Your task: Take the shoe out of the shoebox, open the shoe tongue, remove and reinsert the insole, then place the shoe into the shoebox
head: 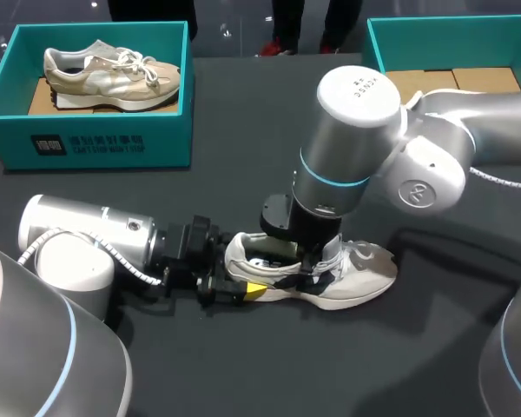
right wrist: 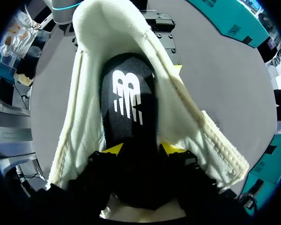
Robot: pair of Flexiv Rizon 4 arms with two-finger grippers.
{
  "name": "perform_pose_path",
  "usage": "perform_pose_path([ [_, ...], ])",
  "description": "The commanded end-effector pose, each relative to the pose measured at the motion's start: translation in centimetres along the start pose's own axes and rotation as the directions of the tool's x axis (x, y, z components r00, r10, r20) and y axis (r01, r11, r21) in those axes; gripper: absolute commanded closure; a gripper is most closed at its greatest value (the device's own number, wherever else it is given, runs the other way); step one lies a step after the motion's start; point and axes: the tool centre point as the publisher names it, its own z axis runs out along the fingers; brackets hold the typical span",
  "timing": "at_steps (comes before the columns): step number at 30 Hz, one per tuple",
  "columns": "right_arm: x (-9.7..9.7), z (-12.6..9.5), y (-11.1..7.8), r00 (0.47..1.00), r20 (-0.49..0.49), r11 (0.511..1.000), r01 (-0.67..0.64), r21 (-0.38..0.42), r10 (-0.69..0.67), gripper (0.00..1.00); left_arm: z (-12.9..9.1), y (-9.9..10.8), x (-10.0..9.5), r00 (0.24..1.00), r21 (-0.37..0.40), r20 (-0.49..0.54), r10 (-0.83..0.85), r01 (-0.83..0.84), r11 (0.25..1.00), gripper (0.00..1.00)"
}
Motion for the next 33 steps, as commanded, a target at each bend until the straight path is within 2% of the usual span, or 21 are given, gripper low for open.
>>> perform_pose_path([
  [1,0.3,3.1,0.1,0.999,-0.048,1.0,-0.002,0.007,0.002,0.54,-0.1,0.1,0.2,1.0,-0.001,0.002,0.0,0.0,1.0,1.0],
  [4,1.1,3.6,-0.2,0.997,-0.076,1.0,-0.005,0.015,0.006,0.58,-0.1,0.1,0.2,1.0,-0.001,0.002,0.0,0.0,1.0,1.0],
  [7,1.8,3.9,-0.5,0.995,-0.096,1.0,-0.006,0.021,0.008,0.76,-0.1,0.1,0.2,1.0,-0.001,0.002,0.0,0.0,1.0,1.0],
  [8,2.1,3.9,-0.6,0.995,-0.1,1.0,-0.006,0.022,0.008,0.95,-0.1,0.1,0.2,1.0,-0.001,0.002,0.0,0.0,1.0,1.0],
  [9,2.3,3.9,-0.6,0.995,-0.102,1.0,-0.005,0.023,0.008,1.0,-0.1,0.1,0.2,1.0,-0.001,0.002,0.0,0.0,1.0,1.0],
  [17,3.2,2.7,-1.0,0.996,-0.091,1.0,0.004,0.021,-0.002,1.0,-0.1,0.1,0.2,1.0,-0.001,0.002,0.0,0.0,1.0,1.0],
  [21,3.0,1.7,-1.0,0.998,-0.067,1.0,0.013,-0.01,-0.014,1.0,-0.1,0.1,0.2,1.0,-0.001,0.002,0.0,0.0,1.0,1.0],
  [27,2.4,-0.9,-0.8,0.998,-0.027,0.991,0.061,-0.121,-0.064,1.0,-0.1,0.1,0.2,1.0,-0.001,0.002,0.0,0.0,1.0,1.0],
  [33,2.0,-3.6,-0.5,0.992,0.009,0.974,0.125,-0.188,-0.126,1.0,-0.1,0.1,0.2,1.0,-0.001,0.002,0.0,0.0,1.0,1.0],
])
